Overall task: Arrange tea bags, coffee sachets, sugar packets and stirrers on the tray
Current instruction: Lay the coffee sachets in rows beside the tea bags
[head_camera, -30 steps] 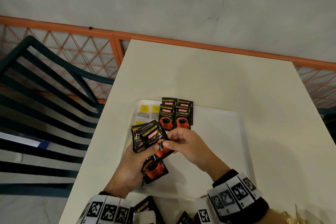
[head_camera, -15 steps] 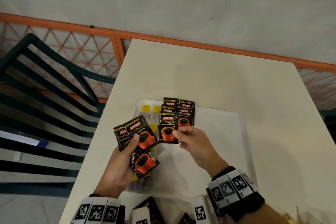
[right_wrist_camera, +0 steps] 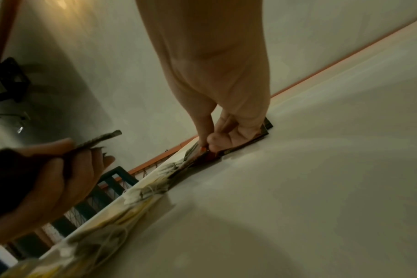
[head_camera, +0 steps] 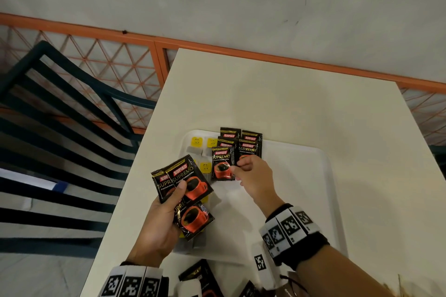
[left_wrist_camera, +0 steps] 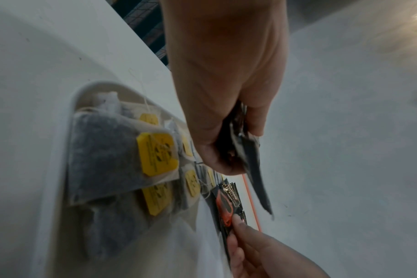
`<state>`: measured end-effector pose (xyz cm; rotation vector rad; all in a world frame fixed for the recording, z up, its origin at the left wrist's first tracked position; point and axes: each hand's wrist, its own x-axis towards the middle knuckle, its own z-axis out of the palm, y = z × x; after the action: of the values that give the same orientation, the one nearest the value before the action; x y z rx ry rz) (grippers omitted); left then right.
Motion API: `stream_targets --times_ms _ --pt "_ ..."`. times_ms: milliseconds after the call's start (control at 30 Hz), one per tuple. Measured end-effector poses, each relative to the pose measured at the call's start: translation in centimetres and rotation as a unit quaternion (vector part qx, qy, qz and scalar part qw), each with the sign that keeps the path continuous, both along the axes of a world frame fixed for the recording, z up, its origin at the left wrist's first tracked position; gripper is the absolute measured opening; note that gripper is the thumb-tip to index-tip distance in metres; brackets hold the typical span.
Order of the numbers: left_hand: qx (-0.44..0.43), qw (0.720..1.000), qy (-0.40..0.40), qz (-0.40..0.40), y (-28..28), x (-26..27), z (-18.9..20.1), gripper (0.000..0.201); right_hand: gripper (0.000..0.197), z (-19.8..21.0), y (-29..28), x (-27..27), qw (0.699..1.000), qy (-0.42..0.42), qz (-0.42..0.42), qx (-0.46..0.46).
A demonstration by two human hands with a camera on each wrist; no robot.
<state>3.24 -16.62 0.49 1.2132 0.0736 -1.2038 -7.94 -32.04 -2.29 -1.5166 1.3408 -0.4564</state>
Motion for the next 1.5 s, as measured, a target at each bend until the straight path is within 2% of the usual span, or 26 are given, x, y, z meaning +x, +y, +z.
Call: stream_targets --times_ms 267,367,433,500,600,667,733,800,933,1000,1133,1267,1500 --pt "-0.003 1.000 -0.007 -0.010 -0.4 -0.6 -0.2 0.024 0.016 -0.3 0.3 -0.4 0.999 0.021 -0.001 -0.042" --pt "-0.012 1.000 -0.008 -0.013 -0.8 -0.9 -0.1 0.019 0.012 0.9 1.2 -0.6 0.998 0.016 0.039 -0.053" --pt "-0.014 1.000 -0.013 -0.013 -1.1 -1.1 0.2 0.019 0.017 2.3 2.1 -0.8 0.994 -0.027 0.101 0.018" --pt "-0.011 0.999 -0.028 -0.016 -1.4 -1.2 0.2 0.023 0.020 3.4 3.0 -1.1 0.977 -0.070 0.167 0.112" --pt "-0.011 0.998 -0.050 -0.028 -1.8 -1.5 0.4 0.034 0.019 3.7 3.6 -1.6 0.966 -0.106 0.198 0.128" --pt "-0.016 0.997 -0.053 -0.047 -2.1 -1.7 0.5 0.035 0.021 3.5 3.4 -1.9 0.971 -0.117 0.166 0.123" --pt "-0.026 0.996 -0.049 -0.063 -2.2 -1.9 0.6 0.026 0.022 3.3 3.1 -2.2 0.974 -0.129 0.128 0.136" --pt "-0.029 0.996 -0.049 -0.071 -2.1 -2.1 0.7 0.031 0.022 3.1 2.7 -2.7 0.971 -0.152 0.083 0.162" --pt "-0.007 0.997 -0.047 -0.063 -1.8 -2.0 0.5 0.029 0.012 2.4 1.8 -3.8 0.957 -0.210 -0.025 0.197" --pt "-0.002 0.998 -0.045 -0.051 -1.6 -1.8 0.3 0.029 0.012 2.0 1.3 -4.2 0.955 -0.213 -0.064 0.196" --pt "-0.009 0.999 -0.024 -0.021 -1.3 -1.5 0.3 0.040 0.016 1.2 0.5 -4.3 0.979 -0.123 -0.089 0.139" --pt "-0.011 0.999 -0.025 -0.030 -1.1 -1.5 0.2 0.036 0.011 0.2 0.1 -4.1 0.989 -0.033 -0.126 0.064" --pt "-0.012 0.999 -0.023 -0.033 -1.2 -1.6 -0.2 0.042 0.014 -0.1 0.4 -3.7 0.994 0.031 -0.108 -0.001"
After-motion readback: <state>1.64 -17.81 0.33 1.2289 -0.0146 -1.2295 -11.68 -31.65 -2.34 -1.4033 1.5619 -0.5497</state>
